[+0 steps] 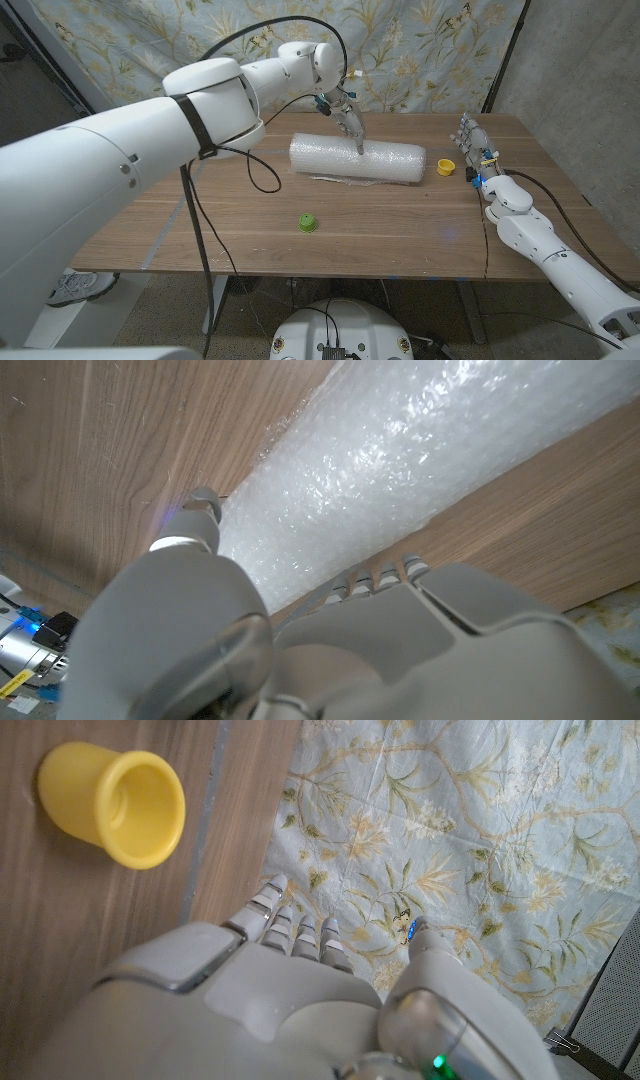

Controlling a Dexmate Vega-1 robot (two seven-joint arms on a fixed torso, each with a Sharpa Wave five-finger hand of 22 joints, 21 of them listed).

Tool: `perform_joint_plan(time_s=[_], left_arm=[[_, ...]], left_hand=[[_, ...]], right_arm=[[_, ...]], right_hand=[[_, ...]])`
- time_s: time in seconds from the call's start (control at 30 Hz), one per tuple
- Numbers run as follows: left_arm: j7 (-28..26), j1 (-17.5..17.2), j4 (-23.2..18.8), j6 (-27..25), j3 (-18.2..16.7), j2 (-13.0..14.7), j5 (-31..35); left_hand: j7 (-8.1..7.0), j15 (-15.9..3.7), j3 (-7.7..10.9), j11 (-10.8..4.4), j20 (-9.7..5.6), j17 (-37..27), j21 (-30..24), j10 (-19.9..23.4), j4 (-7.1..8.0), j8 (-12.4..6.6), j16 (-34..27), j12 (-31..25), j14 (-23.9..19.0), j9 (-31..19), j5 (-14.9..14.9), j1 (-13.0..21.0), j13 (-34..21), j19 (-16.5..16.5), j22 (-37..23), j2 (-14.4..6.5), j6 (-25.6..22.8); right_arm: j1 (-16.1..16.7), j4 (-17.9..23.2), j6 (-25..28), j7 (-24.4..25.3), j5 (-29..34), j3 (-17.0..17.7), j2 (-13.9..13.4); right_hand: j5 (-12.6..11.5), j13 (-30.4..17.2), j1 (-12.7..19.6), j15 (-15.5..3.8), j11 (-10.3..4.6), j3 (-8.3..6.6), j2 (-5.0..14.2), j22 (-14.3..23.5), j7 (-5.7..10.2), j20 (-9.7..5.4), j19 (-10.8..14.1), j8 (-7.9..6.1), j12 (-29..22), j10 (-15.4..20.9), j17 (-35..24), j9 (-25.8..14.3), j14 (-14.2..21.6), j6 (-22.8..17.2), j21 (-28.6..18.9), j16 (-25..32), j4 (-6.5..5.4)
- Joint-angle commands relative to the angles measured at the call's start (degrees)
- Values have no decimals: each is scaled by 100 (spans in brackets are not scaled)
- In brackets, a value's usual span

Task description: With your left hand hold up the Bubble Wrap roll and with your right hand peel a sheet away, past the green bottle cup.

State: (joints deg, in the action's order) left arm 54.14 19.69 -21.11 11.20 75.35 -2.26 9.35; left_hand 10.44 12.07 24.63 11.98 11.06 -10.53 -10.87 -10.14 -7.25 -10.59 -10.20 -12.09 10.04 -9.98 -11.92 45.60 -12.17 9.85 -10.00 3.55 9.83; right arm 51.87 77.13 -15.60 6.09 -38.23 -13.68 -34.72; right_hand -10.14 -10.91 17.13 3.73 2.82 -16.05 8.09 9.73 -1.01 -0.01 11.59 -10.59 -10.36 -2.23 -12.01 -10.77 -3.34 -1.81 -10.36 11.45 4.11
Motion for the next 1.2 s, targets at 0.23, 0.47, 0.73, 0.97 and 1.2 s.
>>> perform_joint_plan(time_s=[0.23, 0.47, 0.73, 0.97, 1.2], left_arm=[[-653, -101, 22, -159, 261, -32, 307], [-775, -144, -387, -370, 334, 106, 305], [-980, -162, -419, -493, 394, 47, 270], [-960, -173, -419, -488, 389, 17, 210], [-795, -198, -419, -498, 341, 4, 131]], left_hand=[[39, 44, -50, 47, 57, -19, -11, -993, -4, -16, -41, -30, 821, -24, -38, -11, -30, 82, -28, -16, 1085], [37, 46, -74, 47, 69, -20, -13, -1014, -8, -20, -39, -32, 848, -25, -47, -4, -32, 107, -29, -37, 1095], [38, 46, -100, 47, 79, -20, -17, -1027, -13, -24, -42, -37, 860, -25, -52, -3, -34, 118, -29, -44, 1101], [42, 48, -118, 46, 86, -21, -20, -1035, -13, -26, -44, -40, 866, -24, -54, -6, -35, 122, -29, -51, 1101], [41, 50, -145, 44, 90, -21, -23, -1043, -10, -24, -45, -45, 875, -25, -57, -17, -36, 129, -29, -55, 1112]], right_arm=[[-22, -91, 66, -50, -31, -47, 39], [-22, -126, 76, -65, -70, -21, 30], [45, -62, 108, 3, -78, 27, -24], [97, 22, 165, 47, -84, 51, -73], [140, 131, 258, 50, -87, 63, -153]], right_hand=[[-2, -19, -50, 49, 22, -7, -13, 12, -7, 52, -37, 4, -10, -75, -10, -33, -79, 47, -15, -29, 34], [-2, -19, -51, 51, 13, -11, -8, 12, -3, 61, -48, -1, -16, -88, -9, -34, -93, 58, -19, -26, 39], [-1, -18, -58, 59, 6, -9, -10, 12, 4, 81, -64, -3, -22, -101, -9, -33, -108, 78, -21, -24, 42], [0, -18, -66, 61, 0, -9, -6, 12, 13, 86, -76, -4, -25, -116, -10, -33, -120, 95, -23, -20, 41], [0, -18, -73, 76, 7, -8, -6, 12, 15, 104, -104, -3, -22, -149, -10, -33, -139, 121, -20, -20, 42]])
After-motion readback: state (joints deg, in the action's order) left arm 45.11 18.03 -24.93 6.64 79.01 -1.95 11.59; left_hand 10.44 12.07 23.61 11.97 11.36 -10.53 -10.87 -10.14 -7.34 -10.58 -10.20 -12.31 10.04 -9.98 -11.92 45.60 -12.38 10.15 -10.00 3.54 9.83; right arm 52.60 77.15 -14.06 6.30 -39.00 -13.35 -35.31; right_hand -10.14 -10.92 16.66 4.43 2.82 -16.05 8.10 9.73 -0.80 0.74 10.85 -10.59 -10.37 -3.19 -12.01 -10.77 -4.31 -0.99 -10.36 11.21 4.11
